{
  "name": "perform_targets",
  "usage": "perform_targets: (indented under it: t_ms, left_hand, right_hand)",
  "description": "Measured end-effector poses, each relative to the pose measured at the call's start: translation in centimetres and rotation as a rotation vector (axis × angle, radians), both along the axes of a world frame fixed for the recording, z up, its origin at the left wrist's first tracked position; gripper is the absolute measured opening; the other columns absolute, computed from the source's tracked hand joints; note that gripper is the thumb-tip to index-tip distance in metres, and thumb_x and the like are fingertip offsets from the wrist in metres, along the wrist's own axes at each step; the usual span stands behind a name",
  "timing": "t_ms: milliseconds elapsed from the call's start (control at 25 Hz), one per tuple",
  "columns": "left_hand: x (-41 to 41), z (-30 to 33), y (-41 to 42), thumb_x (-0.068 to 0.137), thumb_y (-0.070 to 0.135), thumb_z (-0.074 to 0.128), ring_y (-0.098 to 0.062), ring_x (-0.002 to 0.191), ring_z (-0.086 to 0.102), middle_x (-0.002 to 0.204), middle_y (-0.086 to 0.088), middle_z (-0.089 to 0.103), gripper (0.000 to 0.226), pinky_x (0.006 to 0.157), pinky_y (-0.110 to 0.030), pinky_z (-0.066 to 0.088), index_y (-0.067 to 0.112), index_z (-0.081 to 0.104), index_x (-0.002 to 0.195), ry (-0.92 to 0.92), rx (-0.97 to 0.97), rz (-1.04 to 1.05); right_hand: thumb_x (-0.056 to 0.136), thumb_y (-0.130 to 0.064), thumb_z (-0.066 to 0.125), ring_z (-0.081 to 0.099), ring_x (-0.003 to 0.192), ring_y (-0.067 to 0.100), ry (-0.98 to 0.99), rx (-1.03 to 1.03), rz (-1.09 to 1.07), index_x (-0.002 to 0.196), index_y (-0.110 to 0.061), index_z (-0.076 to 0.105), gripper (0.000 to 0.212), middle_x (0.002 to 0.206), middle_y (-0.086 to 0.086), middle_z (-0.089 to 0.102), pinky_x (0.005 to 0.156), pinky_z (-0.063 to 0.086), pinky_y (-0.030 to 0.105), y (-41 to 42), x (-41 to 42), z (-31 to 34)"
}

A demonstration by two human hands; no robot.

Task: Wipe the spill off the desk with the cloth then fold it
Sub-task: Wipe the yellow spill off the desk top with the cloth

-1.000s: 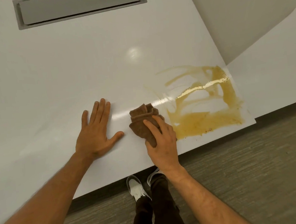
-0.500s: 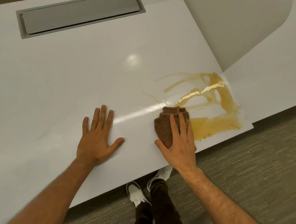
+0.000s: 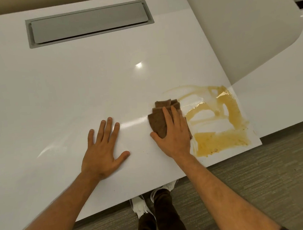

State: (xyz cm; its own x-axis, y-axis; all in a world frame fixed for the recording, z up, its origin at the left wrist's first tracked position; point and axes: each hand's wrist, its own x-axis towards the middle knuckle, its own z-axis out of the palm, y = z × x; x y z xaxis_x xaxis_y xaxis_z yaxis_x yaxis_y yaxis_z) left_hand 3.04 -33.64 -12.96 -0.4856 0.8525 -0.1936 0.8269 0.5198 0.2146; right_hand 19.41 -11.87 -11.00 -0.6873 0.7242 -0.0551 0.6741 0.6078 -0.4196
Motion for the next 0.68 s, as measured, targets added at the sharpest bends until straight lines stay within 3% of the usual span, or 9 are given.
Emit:
perform_targets:
  t_ms: [160, 440, 680]
  left_hand:
    - [0.0, -0.1, 0.1, 0.095, 0.08, 0.021, -0.025, 0.163, -0.008, 0.176, -0.003, -0.013, 0.097, 0.129, -0.061, 0.007, 0.022, -0.003, 0.168, -0.002, -0.014, -0.002]
    - [-0.1, -0.3, 0.2, 0.095, 0.08, 0.024, -0.025, 0.163, -0.008, 0.177, -0.003, -0.012, 0.097, 0.129, -0.061, 0.007, 0.022, -0.003, 0.168, -0.003, -0.006, 0.0]
    - [0.0, 0.1, 0.1, 0.095, 0.08, 0.022, -0.024, 0.163, -0.01, 0.176, -0.003, -0.013, 0.097, 0.129, -0.06, 0.005, 0.022, -0.005, 0.168, -0.01, 0.002, 0.001]
  right_hand:
    - [0.077, -0.057, 0.072, 0.024, 0.153, 0.036, -0.02, -0.024, 0.053, 0.16, -0.023, 0.027, 0.1, 0.165, 0.011, 0.03, 0.126, 0.02, 0.049, 1.7, -3.5, 0.2]
    - [0.08, -0.028, 0.07, 0.027, 0.153, 0.032, 0.115, -0.105, 0.171, 0.156, -0.018, 0.037, 0.083, 0.161, 0.005, 0.039, 0.124, 0.022, 0.05, 2.5, -6.8, 0.2]
    - [0.079, -0.024, 0.069, 0.041, 0.146, 0.028, 0.237, -0.143, 0.335, 0.143, -0.018, 0.056, 0.066, 0.148, 0.002, 0.056, 0.121, 0.028, 0.049, -1.2, -4.7, 0.1]
